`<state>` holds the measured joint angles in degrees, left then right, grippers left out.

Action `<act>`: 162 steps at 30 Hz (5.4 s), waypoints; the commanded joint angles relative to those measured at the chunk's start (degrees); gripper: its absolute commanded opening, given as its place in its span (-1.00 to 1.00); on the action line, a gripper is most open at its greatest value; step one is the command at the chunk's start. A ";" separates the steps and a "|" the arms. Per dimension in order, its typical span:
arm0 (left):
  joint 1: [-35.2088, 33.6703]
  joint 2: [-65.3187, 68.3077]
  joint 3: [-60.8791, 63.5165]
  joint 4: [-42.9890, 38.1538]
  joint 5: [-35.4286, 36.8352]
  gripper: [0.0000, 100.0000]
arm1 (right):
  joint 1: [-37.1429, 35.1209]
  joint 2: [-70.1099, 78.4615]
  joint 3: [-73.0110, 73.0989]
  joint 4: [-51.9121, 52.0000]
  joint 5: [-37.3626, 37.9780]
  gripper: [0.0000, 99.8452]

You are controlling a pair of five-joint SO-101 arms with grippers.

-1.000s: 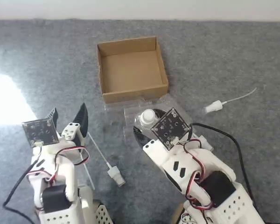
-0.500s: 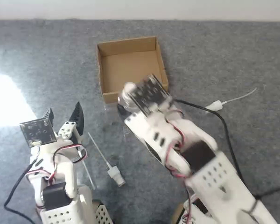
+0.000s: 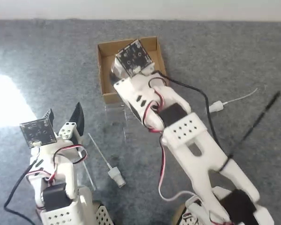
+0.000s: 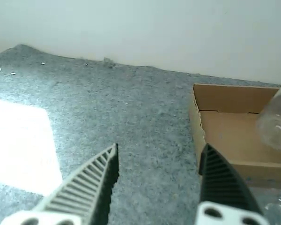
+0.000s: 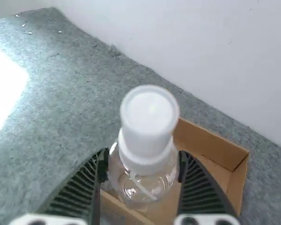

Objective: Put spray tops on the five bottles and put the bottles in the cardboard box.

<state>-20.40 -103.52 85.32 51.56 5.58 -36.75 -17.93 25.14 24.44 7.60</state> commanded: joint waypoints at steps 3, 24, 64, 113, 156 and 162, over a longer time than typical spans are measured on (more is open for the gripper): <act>-0.35 -1.05 -0.31 -1.58 0.35 -0.48 | 0.84 5.85 -8.53 -4.79 -0.35 -0.82; -0.26 -1.05 -0.31 -1.32 0.35 -0.48 | 2.51 36.79 -36.66 -7.34 -0.62 -0.82; -0.26 -1.05 -0.22 -1.23 0.35 -0.48 | 2.07 70.29 -70.15 -7.43 -0.70 -0.82; -0.26 -1.05 -0.22 -1.23 0.26 -0.48 | 1.36 89.36 -104.44 10.07 -0.35 -0.47; -0.35 -1.05 0.66 -1.58 -3.43 -0.48 | -2.33 77.14 -121.58 67.82 -0.62 -0.47; -0.35 -1.05 0.84 -1.58 -3.43 -0.48 | -2.59 72.04 -121.58 73.71 -0.70 -0.47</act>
<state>-20.40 -103.52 86.64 51.56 2.59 -38.77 61.89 -93.01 94.68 7.43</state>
